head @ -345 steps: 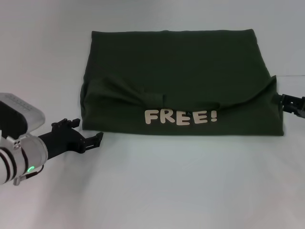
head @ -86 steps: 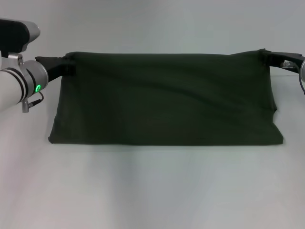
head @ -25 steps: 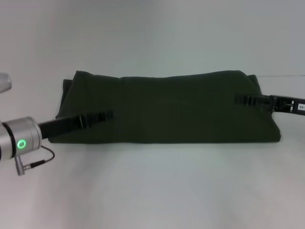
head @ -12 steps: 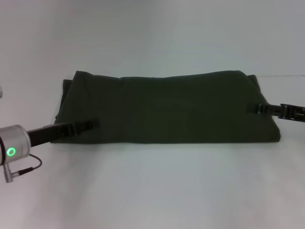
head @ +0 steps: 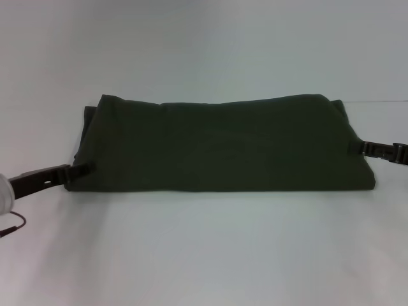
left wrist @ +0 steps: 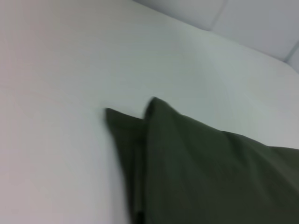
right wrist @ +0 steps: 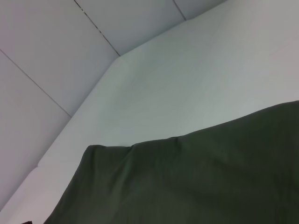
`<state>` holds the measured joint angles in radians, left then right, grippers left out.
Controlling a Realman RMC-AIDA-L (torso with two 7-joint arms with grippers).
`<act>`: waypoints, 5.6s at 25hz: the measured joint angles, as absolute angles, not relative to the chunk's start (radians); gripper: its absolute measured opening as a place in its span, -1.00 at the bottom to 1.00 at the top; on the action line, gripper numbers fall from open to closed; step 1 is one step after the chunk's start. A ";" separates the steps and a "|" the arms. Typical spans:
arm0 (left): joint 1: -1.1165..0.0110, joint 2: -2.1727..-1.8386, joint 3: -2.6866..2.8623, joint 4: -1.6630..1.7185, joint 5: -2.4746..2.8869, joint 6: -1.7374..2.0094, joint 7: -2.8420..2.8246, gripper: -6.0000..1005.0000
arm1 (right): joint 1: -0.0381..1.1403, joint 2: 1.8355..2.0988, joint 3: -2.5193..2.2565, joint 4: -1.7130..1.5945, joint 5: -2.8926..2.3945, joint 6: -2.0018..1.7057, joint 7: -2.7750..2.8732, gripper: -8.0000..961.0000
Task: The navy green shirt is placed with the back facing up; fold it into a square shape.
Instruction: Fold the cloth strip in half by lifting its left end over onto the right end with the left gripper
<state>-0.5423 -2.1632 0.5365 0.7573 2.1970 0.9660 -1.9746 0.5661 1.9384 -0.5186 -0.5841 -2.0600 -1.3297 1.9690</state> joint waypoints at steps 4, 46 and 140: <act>-0.539 -2.164 0.529 0.746 2.201 0.928 -1.966 0.51 | 0.567 1.938 -0.518 -0.586 -2.060 -1.330 1.974 0.53; -0.551 -2.164 0.540 0.673 2.227 0.827 -1.913 -0.82 | 0.567 1.935 -0.530 -0.588 -2.099 -1.241 2.037 0.52; -0.544 -2.162 0.551 0.808 2.252 0.969 -1.932 -0.98 | 0.512 1.979 -0.593 -0.571 -2.069 -1.099 1.994 -0.85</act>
<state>-0.5437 -2.1617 0.5515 0.8084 2.2524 0.9688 -1.9323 0.5117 1.9794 -0.5925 -0.5712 -2.0688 -1.0986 1.9938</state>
